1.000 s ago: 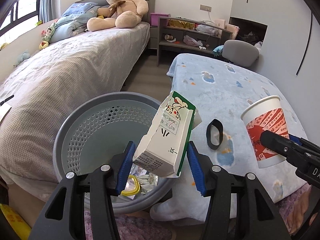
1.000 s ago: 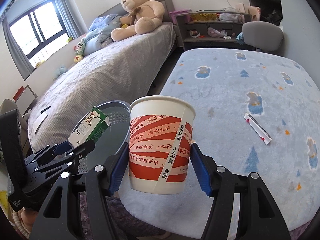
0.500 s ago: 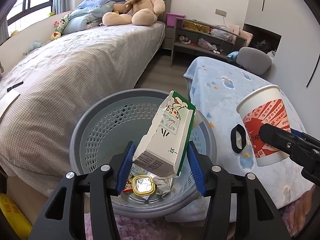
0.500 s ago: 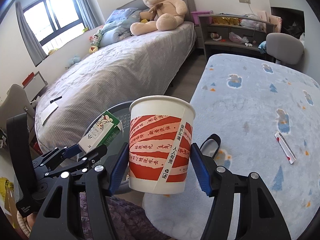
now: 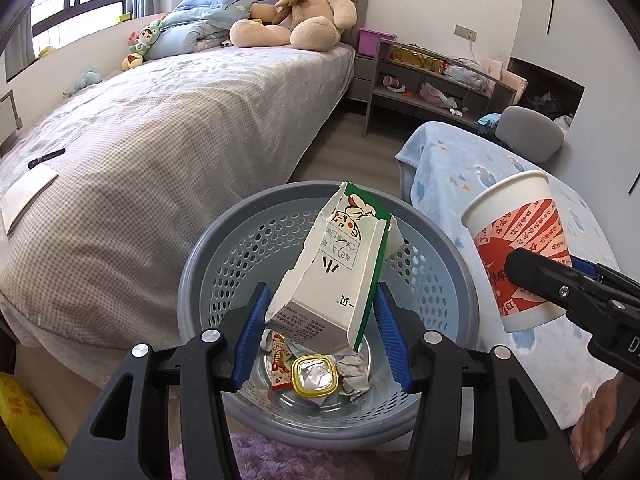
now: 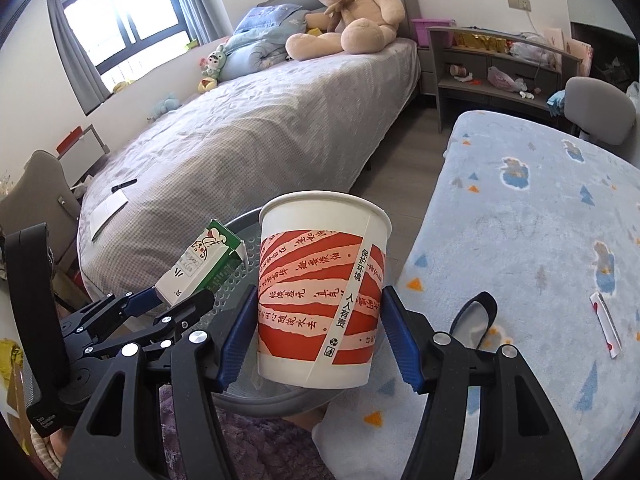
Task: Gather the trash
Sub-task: 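Carry the paper cup and milk carton over the grey basket with both grippers, then open both grippers to drop the cup and carton into the basket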
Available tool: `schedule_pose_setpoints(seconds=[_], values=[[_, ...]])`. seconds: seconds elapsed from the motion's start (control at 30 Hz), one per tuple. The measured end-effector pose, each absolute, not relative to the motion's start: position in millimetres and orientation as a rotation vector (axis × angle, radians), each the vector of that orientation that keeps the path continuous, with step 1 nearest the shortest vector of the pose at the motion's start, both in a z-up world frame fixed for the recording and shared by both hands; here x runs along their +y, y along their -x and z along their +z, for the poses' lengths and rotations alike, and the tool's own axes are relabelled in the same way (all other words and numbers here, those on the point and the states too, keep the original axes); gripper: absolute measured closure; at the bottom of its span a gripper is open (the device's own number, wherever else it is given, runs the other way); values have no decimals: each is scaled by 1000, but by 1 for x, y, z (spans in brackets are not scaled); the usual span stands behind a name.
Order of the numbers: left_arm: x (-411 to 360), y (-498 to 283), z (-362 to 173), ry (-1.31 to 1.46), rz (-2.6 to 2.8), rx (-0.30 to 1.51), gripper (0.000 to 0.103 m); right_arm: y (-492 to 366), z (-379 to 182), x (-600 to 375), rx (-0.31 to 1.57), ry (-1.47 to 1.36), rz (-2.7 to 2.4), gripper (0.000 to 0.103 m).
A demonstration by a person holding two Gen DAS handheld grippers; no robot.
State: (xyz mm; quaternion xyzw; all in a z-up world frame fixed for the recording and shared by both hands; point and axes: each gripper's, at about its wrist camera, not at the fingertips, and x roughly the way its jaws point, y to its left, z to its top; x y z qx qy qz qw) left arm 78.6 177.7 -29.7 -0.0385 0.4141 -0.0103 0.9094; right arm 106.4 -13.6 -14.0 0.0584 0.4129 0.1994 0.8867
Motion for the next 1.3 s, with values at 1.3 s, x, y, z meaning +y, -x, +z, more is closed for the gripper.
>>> schedule_pose_setpoints(seconds=[1.3], values=[[202,-87,-30,75,78,859,39,-134,-29,13,886,-99,455,31]])
